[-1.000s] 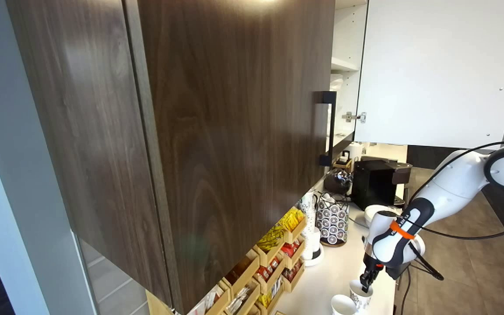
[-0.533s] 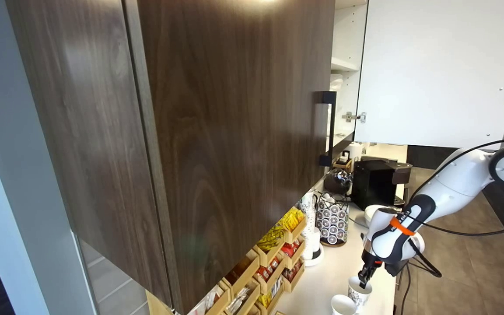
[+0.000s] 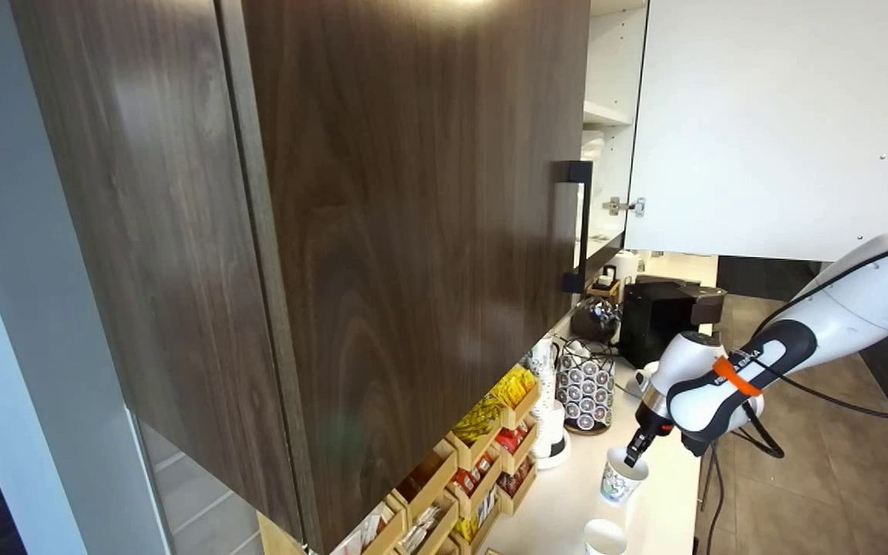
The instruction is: Put the paper cup on the right inside the paper cup on the left, turn the papers over and then put it in the bottom shelf of the cabinet
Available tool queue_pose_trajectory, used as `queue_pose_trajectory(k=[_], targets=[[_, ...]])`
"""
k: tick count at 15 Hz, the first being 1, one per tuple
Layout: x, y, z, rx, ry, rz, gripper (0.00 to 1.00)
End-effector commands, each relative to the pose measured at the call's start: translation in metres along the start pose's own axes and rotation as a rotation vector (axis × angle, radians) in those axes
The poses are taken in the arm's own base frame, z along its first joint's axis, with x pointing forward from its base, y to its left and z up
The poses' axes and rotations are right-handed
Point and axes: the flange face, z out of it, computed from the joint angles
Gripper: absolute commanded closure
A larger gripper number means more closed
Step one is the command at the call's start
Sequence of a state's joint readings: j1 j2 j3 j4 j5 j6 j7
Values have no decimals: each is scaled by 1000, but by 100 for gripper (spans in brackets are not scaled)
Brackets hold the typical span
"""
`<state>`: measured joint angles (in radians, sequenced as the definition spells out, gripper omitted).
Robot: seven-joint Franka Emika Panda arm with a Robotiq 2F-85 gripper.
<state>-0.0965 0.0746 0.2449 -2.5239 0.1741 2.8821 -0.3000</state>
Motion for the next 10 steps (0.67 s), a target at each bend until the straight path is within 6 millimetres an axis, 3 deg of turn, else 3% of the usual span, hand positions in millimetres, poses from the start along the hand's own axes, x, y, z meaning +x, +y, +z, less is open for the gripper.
queue_pose_trajectory(k=[1, 4, 10], targets=[[-8, -19, -30, -11, 34, -33, 99], [-6, -37, -34, 27, 25, -60, 99], [-13, -66, -18, 120, -76, -108, 99]])
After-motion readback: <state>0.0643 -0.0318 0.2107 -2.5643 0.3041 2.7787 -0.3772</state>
